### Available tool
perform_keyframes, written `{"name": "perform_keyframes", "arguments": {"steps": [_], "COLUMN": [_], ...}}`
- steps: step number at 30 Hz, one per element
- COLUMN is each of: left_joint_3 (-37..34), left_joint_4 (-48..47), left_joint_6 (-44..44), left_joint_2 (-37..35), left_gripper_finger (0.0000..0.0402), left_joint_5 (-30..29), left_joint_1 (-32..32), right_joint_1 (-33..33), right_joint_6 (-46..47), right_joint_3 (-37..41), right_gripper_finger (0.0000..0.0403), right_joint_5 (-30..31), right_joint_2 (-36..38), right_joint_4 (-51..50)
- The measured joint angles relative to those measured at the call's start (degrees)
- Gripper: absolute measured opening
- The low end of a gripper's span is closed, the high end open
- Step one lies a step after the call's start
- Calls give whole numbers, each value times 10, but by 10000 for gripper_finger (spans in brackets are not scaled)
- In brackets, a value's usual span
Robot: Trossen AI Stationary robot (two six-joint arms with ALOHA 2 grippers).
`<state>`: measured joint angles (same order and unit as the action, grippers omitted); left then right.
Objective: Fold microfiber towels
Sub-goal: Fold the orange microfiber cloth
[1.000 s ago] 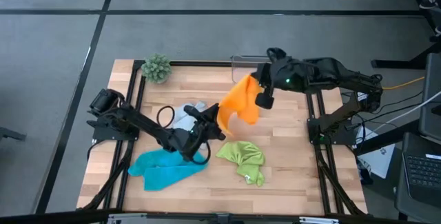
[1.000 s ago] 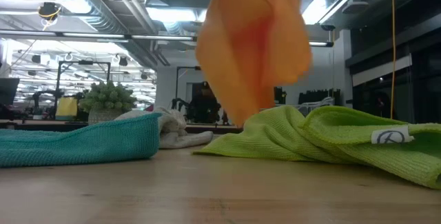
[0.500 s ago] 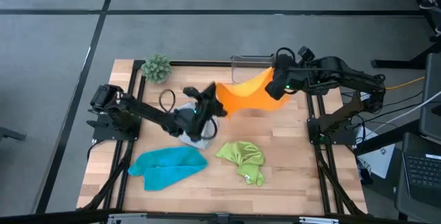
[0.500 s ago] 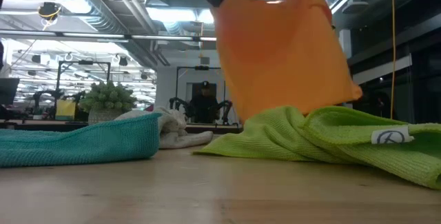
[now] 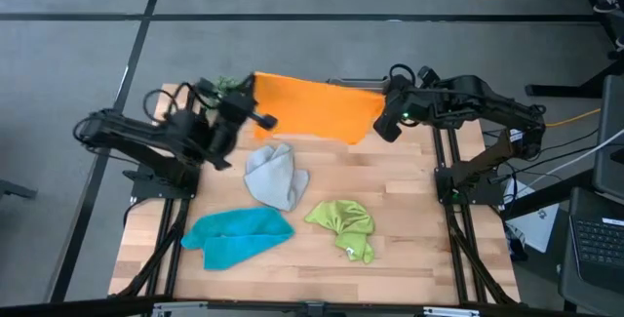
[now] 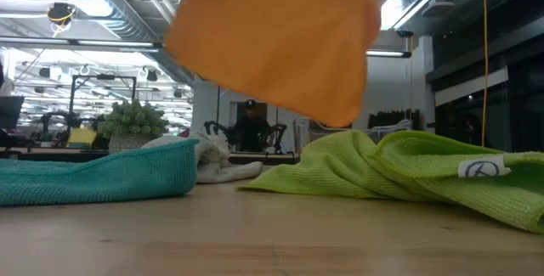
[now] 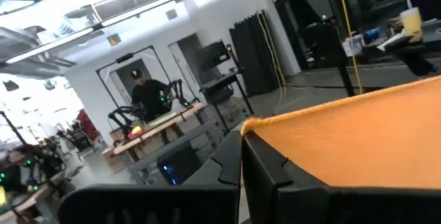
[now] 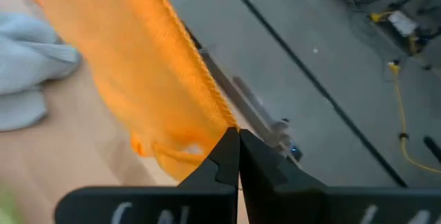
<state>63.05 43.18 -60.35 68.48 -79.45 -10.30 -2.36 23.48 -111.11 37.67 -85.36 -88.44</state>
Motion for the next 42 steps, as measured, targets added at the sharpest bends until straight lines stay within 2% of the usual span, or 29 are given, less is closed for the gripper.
{"name": "perform_keyframes", "arguments": {"steps": [3,7,15,19,22,24,30,36,39,42], "left_joint_3": [1,1,0,0,0,0,0,0,0,0], "left_joint_4": [-51,-174,-458,-578,-641,-670,-691,-689,-688,-685], "left_joint_6": [24,100,360,480,540,560,574,631,660,640], "left_joint_2": [-40,-69,-107,-108,-91,-76,-20,45,79,100], "left_gripper_finger": [1,1,0,0,0,0,0,0,0,0], "left_joint_5": [4,62,290,451,559,592,595,593,579,552], "left_joint_1": [13,30,82,108,116,113,101,94,92,92], "right_joint_1": [-3,-4,-5,-6,-5,-5,-5,-5,-5,-5], "right_joint_6": [-24,-66,-91,-92,-91,-91,-90,-90,-92,-107], "right_joint_3": [0,0,0,0,0,0,0,0,0,0], "right_gripper_finger": [8,8,8,8,8,8,8,8,8,8], "right_joint_5": [-16,-55,-80,-78,-78,-78,-78,-78,-78,-78], "right_joint_2": [1,-1,-1,-1,-1,-1,-1,-1,-1,-1], "right_joint_4": [10,62,82,83,84,85,86,118,131,149]}}
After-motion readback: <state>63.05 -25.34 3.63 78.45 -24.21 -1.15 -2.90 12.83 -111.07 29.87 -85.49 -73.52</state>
